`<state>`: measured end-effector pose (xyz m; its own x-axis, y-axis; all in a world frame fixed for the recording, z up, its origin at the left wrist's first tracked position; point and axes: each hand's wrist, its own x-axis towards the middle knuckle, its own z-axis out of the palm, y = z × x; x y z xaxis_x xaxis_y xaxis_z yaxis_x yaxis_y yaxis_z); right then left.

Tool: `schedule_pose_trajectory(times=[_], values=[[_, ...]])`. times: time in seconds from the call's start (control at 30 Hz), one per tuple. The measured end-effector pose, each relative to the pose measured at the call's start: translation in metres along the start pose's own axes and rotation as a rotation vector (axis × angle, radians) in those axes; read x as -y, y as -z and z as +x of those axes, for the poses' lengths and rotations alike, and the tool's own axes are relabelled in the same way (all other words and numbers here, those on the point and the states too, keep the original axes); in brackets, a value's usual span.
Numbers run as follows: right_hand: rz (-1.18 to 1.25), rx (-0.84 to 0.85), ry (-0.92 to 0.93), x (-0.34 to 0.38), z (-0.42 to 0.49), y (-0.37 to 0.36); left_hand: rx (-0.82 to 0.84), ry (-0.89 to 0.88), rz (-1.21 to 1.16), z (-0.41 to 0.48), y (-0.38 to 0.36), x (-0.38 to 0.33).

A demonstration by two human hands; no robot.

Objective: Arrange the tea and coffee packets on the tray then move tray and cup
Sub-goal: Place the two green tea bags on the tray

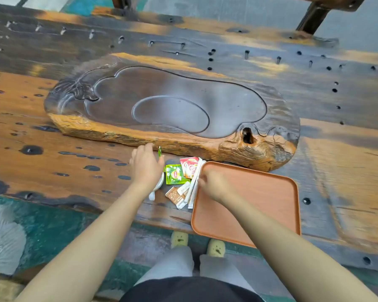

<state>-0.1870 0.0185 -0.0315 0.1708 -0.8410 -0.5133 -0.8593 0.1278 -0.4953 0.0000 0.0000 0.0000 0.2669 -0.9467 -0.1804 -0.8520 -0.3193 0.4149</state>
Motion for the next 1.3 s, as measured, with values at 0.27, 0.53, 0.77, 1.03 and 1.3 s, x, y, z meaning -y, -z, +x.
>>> schedule_pose_trajectory(times=[0.27,0.53,0.77,1.03,1.3], values=[[-0.510,-0.082,0.291,0.037,0.054,-0.024,0.202,0.113,0.138,0.041,-0.019,0.005],[-0.656,-0.095,0.367,0.040,0.075,-0.045,0.122,0.173,-0.121,0.047,-0.017,0.012],[-0.496,-0.119,0.297,0.045,0.077,-0.050,0.090,0.202,-0.659,0.039,0.010,0.016],[0.374,-0.234,0.086,0.047,0.059,-0.013,0.148,0.398,-1.079,0.028,0.023,0.024],[1.062,-0.176,-0.105,0.017,0.016,0.024,0.186,0.272,-1.024,0.017,0.004,0.006]])
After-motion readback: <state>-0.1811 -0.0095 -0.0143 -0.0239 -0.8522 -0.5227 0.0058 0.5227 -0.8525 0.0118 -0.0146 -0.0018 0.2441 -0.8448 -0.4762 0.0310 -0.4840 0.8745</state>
